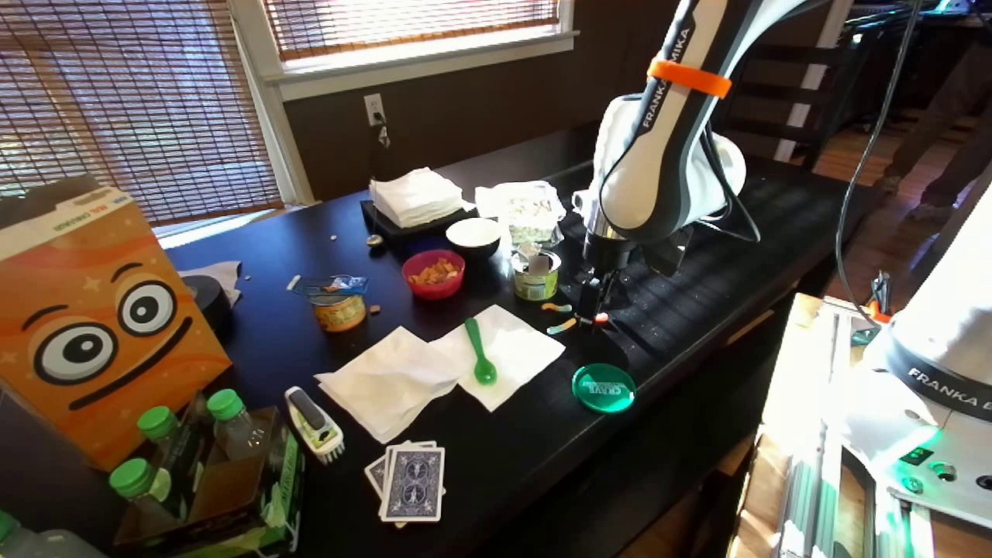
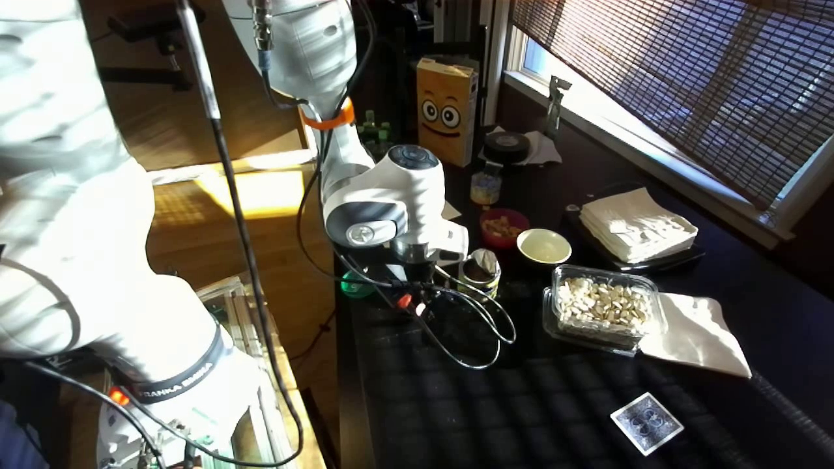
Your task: Put the orange and blue objects in the black and white bowl.
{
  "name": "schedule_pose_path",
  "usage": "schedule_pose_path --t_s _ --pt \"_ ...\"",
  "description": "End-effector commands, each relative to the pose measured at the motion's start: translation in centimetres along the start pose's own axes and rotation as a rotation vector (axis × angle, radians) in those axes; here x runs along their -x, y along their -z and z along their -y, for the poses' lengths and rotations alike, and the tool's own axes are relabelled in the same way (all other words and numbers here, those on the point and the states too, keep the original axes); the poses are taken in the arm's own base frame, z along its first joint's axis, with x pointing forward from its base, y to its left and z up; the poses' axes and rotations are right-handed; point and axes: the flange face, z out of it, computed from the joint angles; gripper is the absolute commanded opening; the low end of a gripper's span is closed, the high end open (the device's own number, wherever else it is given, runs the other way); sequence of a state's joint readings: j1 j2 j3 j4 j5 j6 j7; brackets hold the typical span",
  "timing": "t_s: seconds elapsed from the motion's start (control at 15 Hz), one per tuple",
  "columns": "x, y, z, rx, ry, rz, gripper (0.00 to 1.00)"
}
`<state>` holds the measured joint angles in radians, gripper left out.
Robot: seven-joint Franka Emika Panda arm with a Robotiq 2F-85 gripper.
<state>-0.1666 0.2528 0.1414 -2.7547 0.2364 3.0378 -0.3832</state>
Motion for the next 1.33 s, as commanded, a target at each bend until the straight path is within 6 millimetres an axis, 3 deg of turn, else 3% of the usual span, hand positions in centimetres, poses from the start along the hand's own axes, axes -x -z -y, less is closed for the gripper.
schedule_pose_path --t_s 0.0,0.07,0.2,0.33,0.47,0.93,1.13,1.27 --pt "0.0 -0.7 -0.3 0.013 0.014 -0.023 1.0" --pt "0.0 -0.7 -0.4 0.015 0.018 -0.028 1.0" --pt "0.0 -0.8 -0.6 0.02 0.027 -0.032 0.91" --pt "0.0 -0.8 -0.6 0.024 0.035 -0.039 0.77" --pt "-0.1 -0.8 -0.7 0.028 0.041 -0.044 0.54" --pt "-0.5 -0.3 -0.9 0.048 0.053 -0.07 0.05" --pt "-0.5 -0.2 -1.2 0.056 0.05 -0.071 0.01" --pt "-0.6 -0.1 -1.3 0.06 0.049 -0.072 0.03"
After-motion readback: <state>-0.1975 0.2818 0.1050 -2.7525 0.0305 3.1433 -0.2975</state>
